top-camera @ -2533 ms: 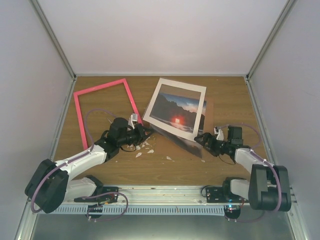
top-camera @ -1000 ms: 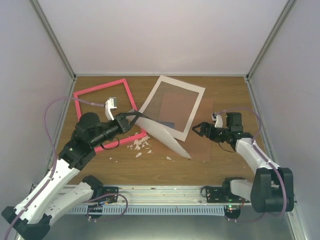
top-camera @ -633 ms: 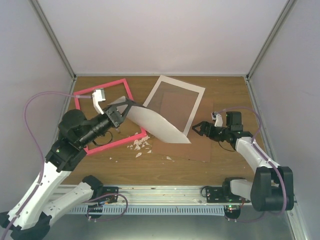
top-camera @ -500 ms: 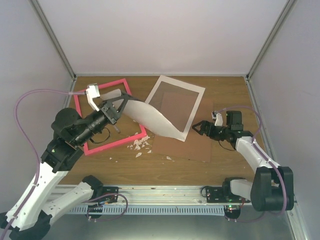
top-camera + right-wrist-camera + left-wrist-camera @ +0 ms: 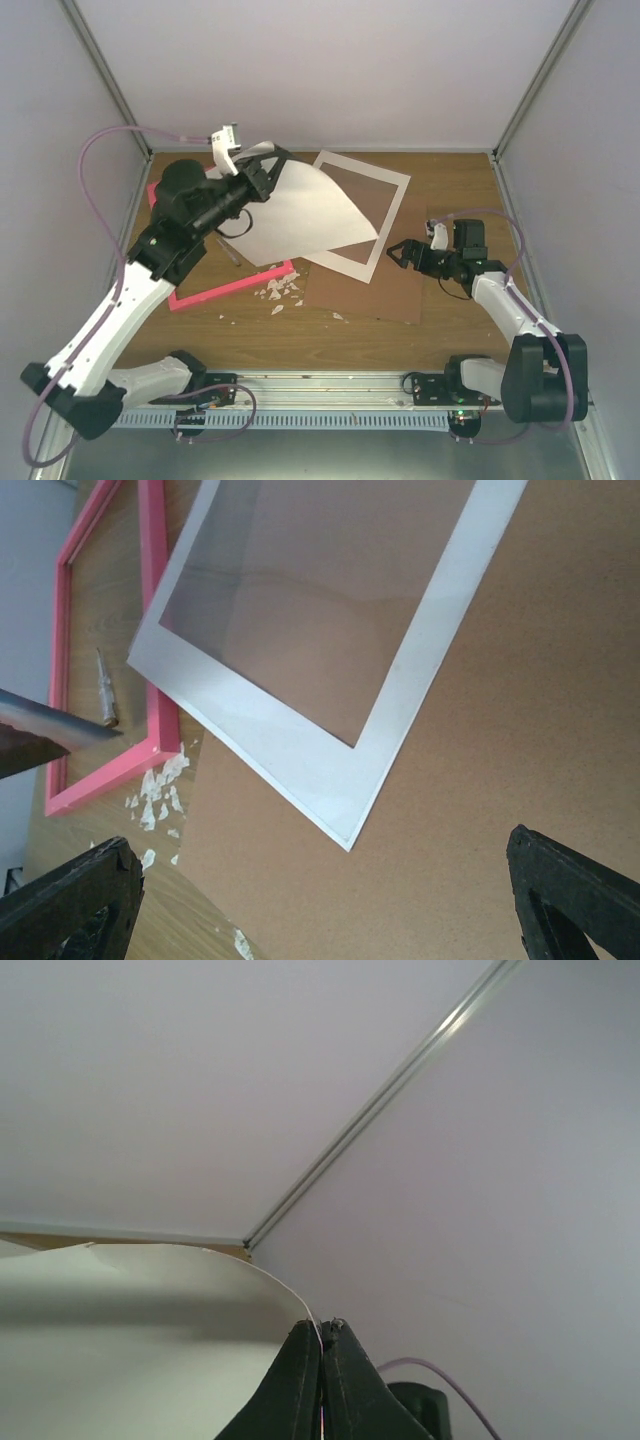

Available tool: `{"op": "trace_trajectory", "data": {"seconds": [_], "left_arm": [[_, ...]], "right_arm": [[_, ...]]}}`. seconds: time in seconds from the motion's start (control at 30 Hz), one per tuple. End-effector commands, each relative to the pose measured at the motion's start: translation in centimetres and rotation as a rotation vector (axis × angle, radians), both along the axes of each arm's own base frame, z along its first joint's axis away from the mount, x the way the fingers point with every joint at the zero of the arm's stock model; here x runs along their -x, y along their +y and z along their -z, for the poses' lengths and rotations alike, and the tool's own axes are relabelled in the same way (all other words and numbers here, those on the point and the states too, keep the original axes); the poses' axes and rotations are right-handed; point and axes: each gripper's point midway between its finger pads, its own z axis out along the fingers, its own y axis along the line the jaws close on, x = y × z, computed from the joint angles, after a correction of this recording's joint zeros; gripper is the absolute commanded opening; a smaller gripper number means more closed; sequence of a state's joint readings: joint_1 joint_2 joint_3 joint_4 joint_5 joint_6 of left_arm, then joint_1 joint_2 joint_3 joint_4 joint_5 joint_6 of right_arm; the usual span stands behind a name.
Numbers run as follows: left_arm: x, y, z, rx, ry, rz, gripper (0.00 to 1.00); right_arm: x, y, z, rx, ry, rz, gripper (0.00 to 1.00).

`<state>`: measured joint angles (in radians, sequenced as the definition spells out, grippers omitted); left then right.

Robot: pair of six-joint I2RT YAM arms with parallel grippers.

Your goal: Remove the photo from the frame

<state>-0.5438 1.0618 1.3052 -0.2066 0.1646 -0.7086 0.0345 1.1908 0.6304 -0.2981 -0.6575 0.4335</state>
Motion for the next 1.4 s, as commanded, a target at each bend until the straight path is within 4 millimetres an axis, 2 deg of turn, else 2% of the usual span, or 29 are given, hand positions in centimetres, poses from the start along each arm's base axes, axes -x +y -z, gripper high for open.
{"op": "trace_trajectory", "data": {"seconds": [0.0,0.23,0.4,0.6,0.73,0.83,0.9,0.97,1.03,1.07,1.1,1.13,1.23,1.37], "left_arm": [[-1.9,-0.2,-3.9,0.044,-0.129,0.009,0.04],[-6.1,-1.6,-5.2,0.087,-0.150,0.072,0.03],[-7.5,-3.4,-6.6,0.134,-0.167,0.164,0.03],[-7.9,-5.3,-7.7,0.191,-0.177,0.282,0.00],[-7.3,-5.3,-8.1,0.200,-0.195,0.303,0.00],[-6.9,-5.2,-7.1,0.194,-0.182,0.299,0.00],[-6.8,-4.9,-5.4,0.195,-0.153,0.288,0.00],[-6.6,-4.6,-2.7,0.203,-0.103,0.274,0.00],[-6.4,-4.1,0.4,0.212,-0.049,0.250,0.00],[-6.4,-3.9,3.2,0.214,0.008,0.239,0.00],[-6.0,-3.6,3.8,0.228,0.020,0.232,0.00],[-5.9,-3.4,6.6,0.231,0.075,0.218,0.00],[-4.7,-2.7,11.6,0.247,0.182,0.203,0.00],[-2.7,-2.0,16.9,0.244,0.295,0.202,0.00]], "right_arm": [[-0.6,-0.7,-0.9,0.065,-0.046,0.025,1.00],[-1.0,-2.1,-1.5,0.132,-0.073,0.086,1.00],[-1.2,-3.0,-2.3,0.170,-0.101,0.125,1.00],[-1.2,-3.9,-3.1,0.204,-0.138,0.168,1.00],[-1.1,-4.2,-3.5,0.209,-0.157,0.185,1.00],[-1.1,-4.3,-3.6,0.214,-0.163,0.195,1.00],[-1.1,-4.6,-3.5,0.221,-0.164,0.211,1.00],[-1.0,-4.9,-3.6,0.229,-0.170,0.230,1.00],[-1.0,-5.1,-3.6,0.235,-0.176,0.241,1.00],[-1.1,-5.2,-3.7,0.237,-0.179,0.244,1.00],[-1.1,-5.2,-3.7,0.238,-0.180,0.246,1.00],[-1.1,-5.2,-3.6,0.240,-0.179,0.244,1.00],[-1.0,-5.2,-3.4,0.239,-0.174,0.241,1.00],[-1.0,-5.1,-3.1,0.232,-0.173,0.241,1.00]]}}
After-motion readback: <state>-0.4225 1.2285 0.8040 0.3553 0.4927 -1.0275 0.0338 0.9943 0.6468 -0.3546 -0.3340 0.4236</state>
